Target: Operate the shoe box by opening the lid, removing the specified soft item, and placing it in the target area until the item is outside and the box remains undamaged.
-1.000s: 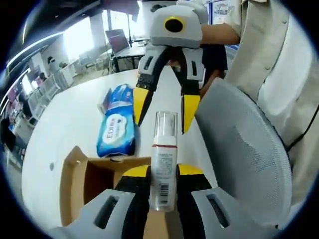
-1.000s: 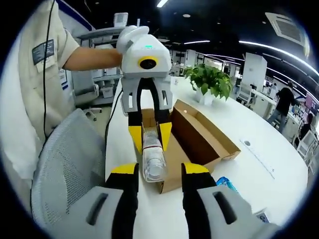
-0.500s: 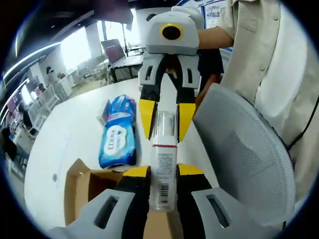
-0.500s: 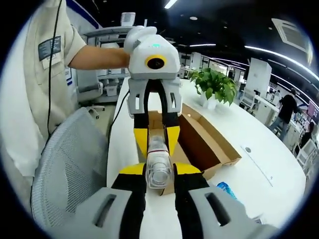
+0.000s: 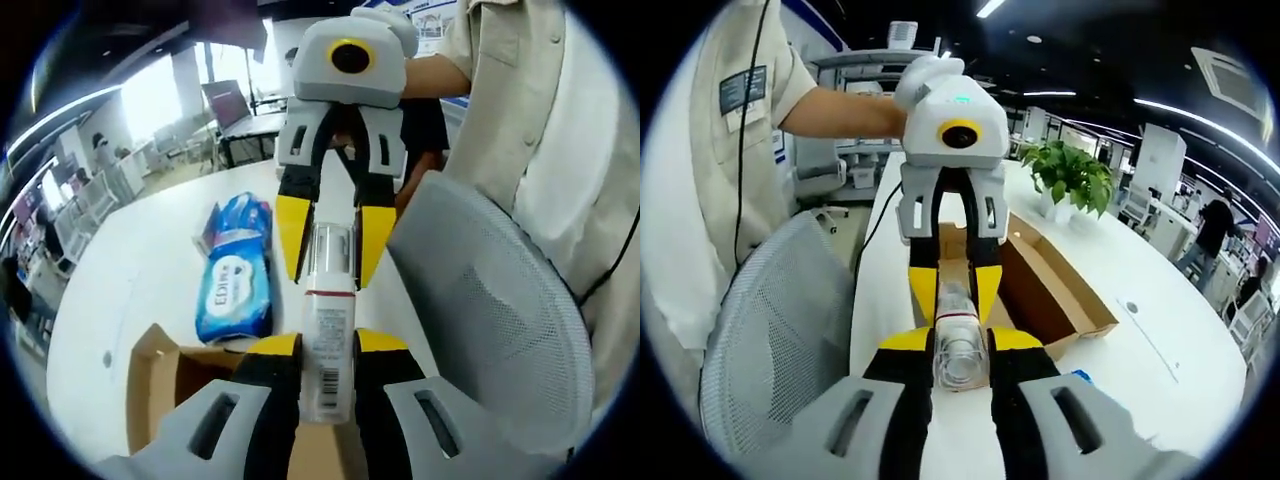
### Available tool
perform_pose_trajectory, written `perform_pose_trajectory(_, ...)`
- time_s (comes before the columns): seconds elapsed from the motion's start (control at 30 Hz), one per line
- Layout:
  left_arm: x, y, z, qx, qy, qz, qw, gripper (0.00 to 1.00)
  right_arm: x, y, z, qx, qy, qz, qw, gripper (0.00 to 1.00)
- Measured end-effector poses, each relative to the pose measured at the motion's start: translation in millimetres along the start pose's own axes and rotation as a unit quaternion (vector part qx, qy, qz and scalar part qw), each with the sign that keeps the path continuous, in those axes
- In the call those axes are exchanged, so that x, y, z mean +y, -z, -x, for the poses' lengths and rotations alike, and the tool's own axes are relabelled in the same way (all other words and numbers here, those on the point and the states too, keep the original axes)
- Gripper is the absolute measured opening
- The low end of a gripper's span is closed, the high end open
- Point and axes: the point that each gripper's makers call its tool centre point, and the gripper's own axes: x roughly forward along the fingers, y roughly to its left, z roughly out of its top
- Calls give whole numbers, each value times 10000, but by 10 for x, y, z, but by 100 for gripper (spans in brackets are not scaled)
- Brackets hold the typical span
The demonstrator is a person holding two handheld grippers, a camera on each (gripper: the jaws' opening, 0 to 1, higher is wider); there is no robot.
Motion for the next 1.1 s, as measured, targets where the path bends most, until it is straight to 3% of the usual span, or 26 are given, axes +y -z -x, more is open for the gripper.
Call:
perform_pose_trajectory(0.3, 2, -16, -13, -61, 40, 68, 10000, 18, -2, 2, 19, 86, 23, -5, 10000, 17)
perform_pose_trajectory(0.73, 59, -39, -12, -111, -143, 19, 9998, 19, -57, -29, 52, 190, 53, -198, 9996, 16)
perform_pose_trajectory(1.1, 164, -11, 51, -155, -411, 78, 9990, 30, -80, -18, 59, 259, 59, -123, 9996, 16)
